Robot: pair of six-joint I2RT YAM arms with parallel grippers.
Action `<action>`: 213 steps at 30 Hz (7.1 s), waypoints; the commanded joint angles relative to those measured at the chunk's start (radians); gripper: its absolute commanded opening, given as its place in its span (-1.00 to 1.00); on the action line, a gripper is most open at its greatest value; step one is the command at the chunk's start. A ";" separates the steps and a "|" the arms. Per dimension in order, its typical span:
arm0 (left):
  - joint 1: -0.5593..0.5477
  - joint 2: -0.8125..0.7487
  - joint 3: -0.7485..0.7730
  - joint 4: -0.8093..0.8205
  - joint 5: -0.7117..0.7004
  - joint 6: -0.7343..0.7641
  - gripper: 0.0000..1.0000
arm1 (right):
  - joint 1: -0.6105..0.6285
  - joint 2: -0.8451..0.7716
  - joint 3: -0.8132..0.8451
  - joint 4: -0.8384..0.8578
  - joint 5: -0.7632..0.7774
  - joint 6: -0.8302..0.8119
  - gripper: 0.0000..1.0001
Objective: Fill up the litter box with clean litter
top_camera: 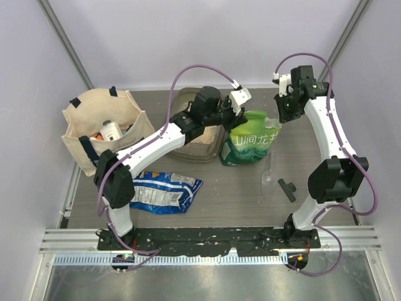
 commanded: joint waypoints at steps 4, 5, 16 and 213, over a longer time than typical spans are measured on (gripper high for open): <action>0.011 -0.130 0.021 0.144 0.006 0.000 -1.00 | -0.023 -0.092 0.075 0.007 0.010 0.005 -0.75; 0.011 -0.132 0.019 0.144 0.007 0.001 -1.00 | -0.023 -0.091 0.073 0.004 -0.002 0.010 -0.75; 0.009 -0.140 0.014 0.133 0.016 0.004 -1.00 | -0.051 -0.087 0.119 -0.025 -0.168 0.091 0.18; 0.313 -0.048 0.053 -0.287 0.426 -0.079 0.55 | -0.249 -0.595 -0.976 0.969 -1.096 0.027 0.68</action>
